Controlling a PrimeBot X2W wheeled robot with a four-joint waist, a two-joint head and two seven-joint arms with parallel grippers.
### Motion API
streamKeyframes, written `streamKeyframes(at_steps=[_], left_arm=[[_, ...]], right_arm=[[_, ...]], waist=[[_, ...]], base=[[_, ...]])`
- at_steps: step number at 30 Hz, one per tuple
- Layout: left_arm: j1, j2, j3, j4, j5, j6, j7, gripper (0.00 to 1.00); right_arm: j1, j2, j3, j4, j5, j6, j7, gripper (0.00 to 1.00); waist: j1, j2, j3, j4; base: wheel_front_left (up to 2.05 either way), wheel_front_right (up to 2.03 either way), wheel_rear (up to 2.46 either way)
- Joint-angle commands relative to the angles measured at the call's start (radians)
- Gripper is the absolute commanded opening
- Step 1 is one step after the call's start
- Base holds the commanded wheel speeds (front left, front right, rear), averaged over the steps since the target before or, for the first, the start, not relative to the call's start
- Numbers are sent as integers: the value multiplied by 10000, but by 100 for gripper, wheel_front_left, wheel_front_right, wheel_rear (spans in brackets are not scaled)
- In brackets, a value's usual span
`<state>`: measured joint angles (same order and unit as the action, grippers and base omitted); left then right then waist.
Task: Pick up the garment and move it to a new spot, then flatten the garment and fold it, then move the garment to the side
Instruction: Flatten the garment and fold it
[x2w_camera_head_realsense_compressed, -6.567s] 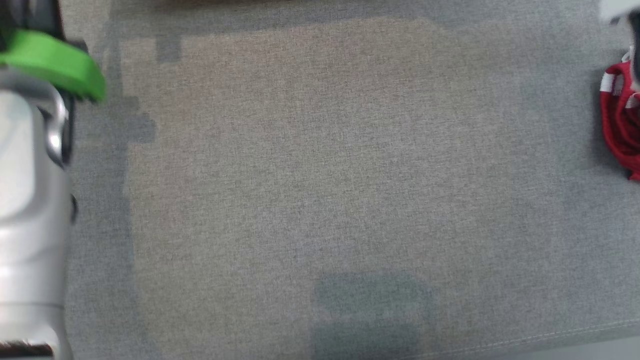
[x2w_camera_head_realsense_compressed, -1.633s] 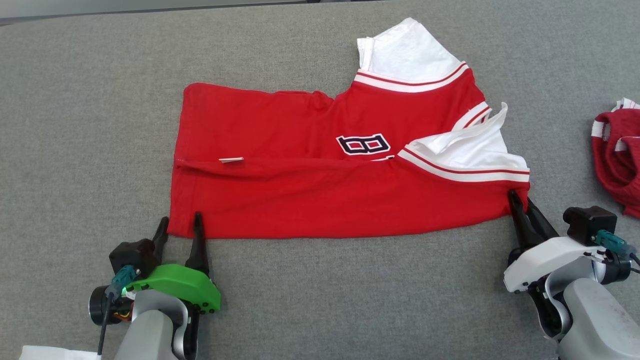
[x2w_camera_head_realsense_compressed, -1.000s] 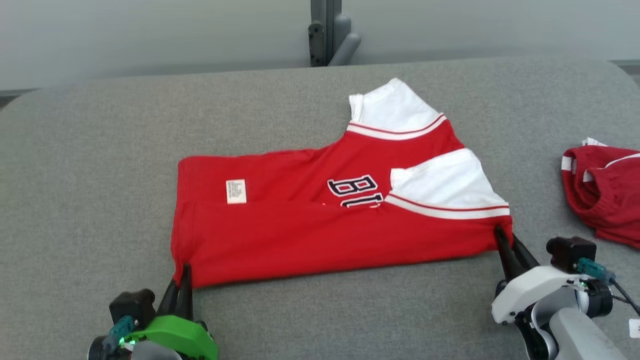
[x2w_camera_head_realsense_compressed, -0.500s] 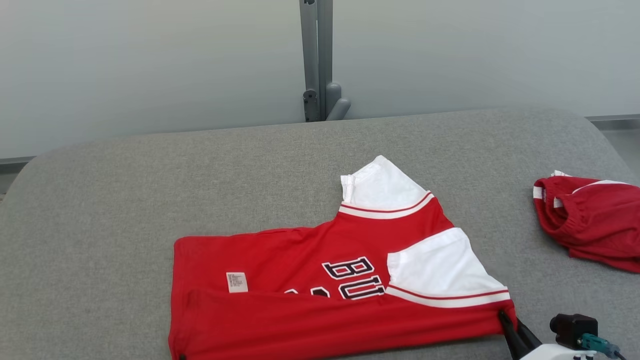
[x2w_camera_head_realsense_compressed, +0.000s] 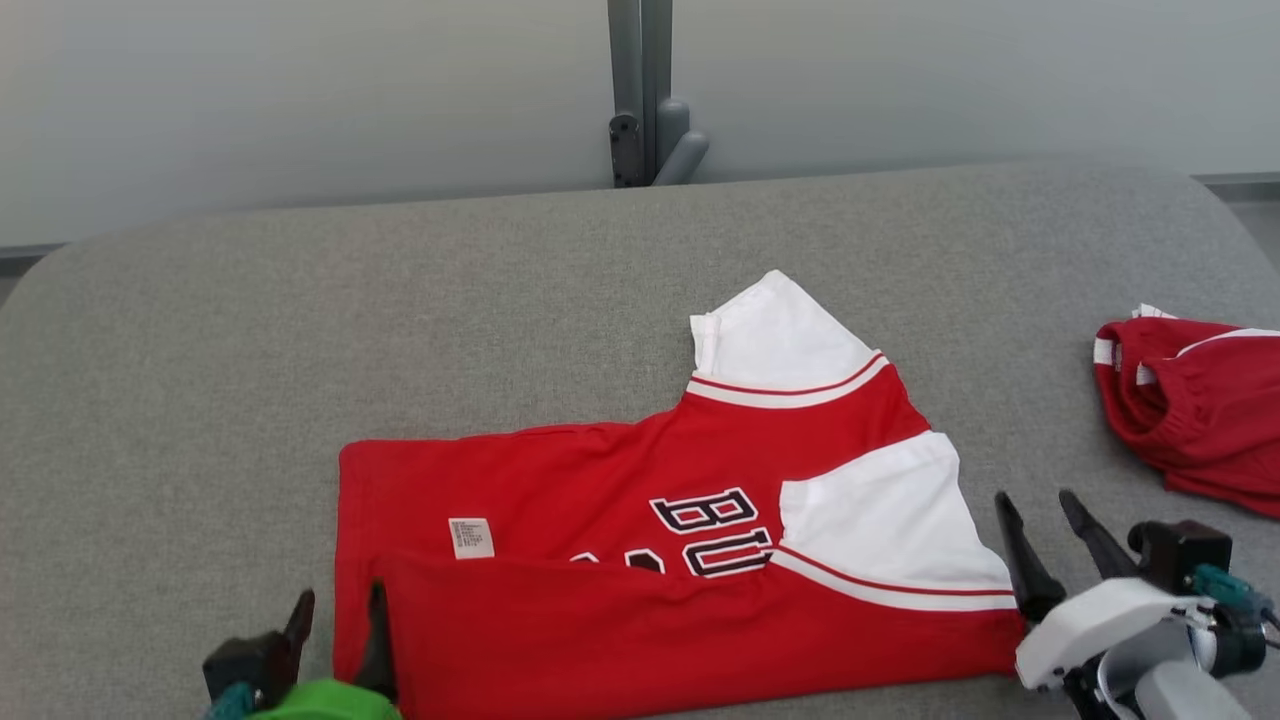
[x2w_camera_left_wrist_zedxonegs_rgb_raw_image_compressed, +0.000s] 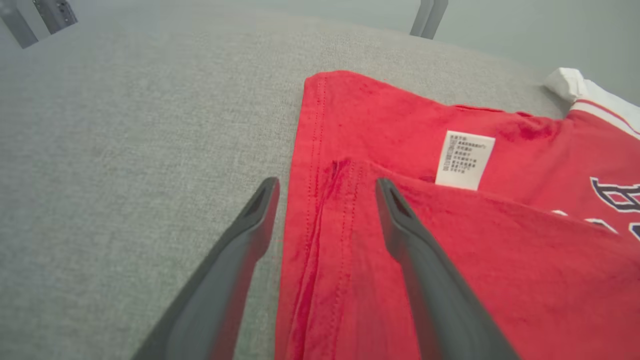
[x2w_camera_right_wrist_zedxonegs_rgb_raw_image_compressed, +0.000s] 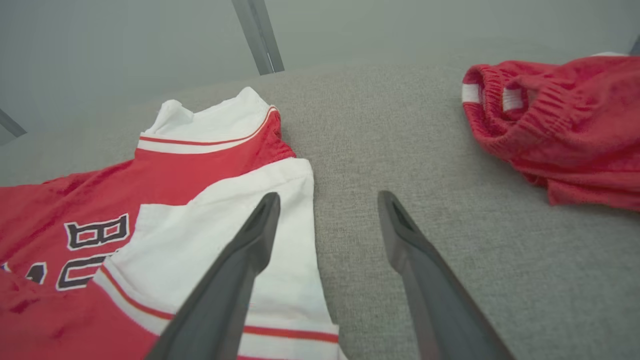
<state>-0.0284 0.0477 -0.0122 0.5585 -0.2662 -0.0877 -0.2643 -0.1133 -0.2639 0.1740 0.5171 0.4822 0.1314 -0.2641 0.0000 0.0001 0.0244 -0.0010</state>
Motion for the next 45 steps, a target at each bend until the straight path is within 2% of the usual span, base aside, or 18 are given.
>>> streamKeyframes(at_steps=[1,5,11,20,21,22,23,24,26,34,45], left_arm=[[-511,66,39,-21,204,-37,5,100],[-1801,276,8,482,571,-160,5,100],[-3743,546,-17,2130,636,-224,5,100],[-5304,842,-285,3938,845,-249,6,100],[-5437,841,-323,4038,842,-257,5,84],[-5527,831,-371,4101,868,-257,5,62],[-5585,815,-424,4196,903,-269,5,47],[-5636,791,-467,4296,919,-292,6,36],[-5758,744,-640,4383,1019,-323,10,0],[-6052,555,-1082,4051,1153,-382,8,0],[-6438,113,-1710,3034,1078,-406,5,0]], right_arm=[[-372,-1,-53,-161,-148,-15,-1,100],[-1229,17,105,-362,-395,-15,-1,100],[-2366,18,628,-356,-423,-15,-1,100],[-3257,-214,1158,-344,-260,-15,-1,100],[-3334,-250,1186,-357,-246,-15,-1,100],[-3402,-281,1211,-348,-227,-15,-1,100],[-3467,-331,1257,-334,-223,-15,-1,100],[-3527,-384,1294,-300,-189,-15,-1,100],[-3773,-511,1390,-225,-122,-15,-1,100],[-5487,-1080,2166,366,266,-15,682,100],[-8110,-1608,3837,2202,1003,-15,3325,100]], waist=[[0,-1,693,139],[0,-1,1316,205],[0,-1,1976,167],[0,-1,2452,80],[0,-1,2492,88],[0,-1,2522,99],[0,-1,2543,111],[0,-1,2565,127],[0,-1,2620,174],[0,-1,2880,588],[0,-1,3803,1821]], base=[[0,0,0],[0,0,0],[0,0,0],[0,0,0],[0,0,0],[0,0,0],[0,0,0],[0,0,0],[0,0,0],[0,0,0],[0,0,0]])
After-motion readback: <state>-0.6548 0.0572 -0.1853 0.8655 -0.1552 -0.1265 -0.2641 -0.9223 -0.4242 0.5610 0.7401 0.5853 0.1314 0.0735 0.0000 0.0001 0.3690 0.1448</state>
